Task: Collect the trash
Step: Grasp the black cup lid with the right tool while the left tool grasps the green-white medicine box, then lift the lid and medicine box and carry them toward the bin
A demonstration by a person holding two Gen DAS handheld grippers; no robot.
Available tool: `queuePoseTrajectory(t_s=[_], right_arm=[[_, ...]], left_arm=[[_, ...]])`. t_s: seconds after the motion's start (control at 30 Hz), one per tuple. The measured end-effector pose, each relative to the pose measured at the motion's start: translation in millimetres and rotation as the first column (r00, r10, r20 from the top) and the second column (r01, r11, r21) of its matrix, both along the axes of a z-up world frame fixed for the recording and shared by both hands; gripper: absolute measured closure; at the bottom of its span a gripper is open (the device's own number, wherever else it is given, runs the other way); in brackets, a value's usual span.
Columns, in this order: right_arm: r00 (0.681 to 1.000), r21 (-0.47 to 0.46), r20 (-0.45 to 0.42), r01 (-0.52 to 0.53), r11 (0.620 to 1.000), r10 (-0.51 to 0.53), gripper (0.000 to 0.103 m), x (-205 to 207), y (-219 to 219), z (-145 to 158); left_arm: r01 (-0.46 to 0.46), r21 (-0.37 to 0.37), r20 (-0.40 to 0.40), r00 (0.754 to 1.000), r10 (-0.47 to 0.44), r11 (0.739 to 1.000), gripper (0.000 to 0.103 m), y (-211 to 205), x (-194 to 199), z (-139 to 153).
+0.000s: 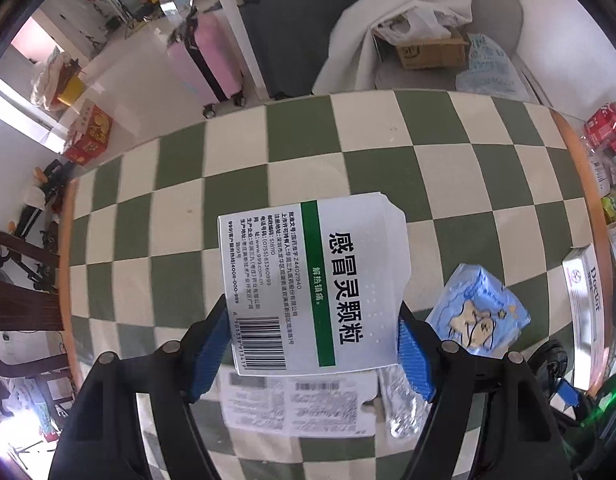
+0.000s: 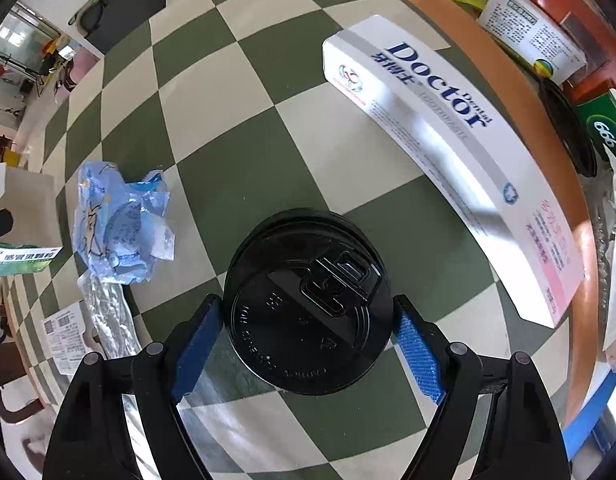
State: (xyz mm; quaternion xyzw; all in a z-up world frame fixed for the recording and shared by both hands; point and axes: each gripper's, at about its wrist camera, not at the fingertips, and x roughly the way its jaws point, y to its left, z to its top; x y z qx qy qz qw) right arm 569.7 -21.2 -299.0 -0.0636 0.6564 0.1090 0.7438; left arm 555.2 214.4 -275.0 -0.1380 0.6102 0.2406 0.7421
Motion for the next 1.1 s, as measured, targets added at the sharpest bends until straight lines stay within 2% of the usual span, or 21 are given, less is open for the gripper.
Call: queuePoseTrajectory(t_s=[0.2, 0.33, 0.53, 0.83, 1.1], right_arm=[[0.999, 0.021, 0.029, -0.033, 0.999, 0.033, 0.018, -25, -3, 17], [0.996, 0.038, 0.040, -0.077, 0.996, 0.075, 0.018, -46, 1, 28], [0.989, 0.060, 0.048, -0.145, 0.988, 0.142, 0.018, -102, 1, 44], [0.973, 0.084, 0.074, -0.225, 0.971, 0.219, 0.018, -226, 2, 52], [0.966, 0.105, 0.136, -0.233, 0.967, 0.219, 0.018, -365, -27, 69]], left_arm=[[-0.002, 0.028, 0.029, 1.000, 0.001, 1.000, 0.030, -8, -50, 19], [-0.027, 0.016, 0.043, 0.999, 0.027, 1.000, 0.030, -14, -95, 27], [-0.069, 0.000, 0.051, 0.996, 0.068, 0.998, 0.030, -24, -175, 32], [-0.073, -0.001, 0.101, 0.992, 0.072, 0.997, 0.030, -52, -314, 41], [-0.050, -0.048, 0.140, 0.989, 0.056, 0.998, 0.030, -79, -457, 37]])
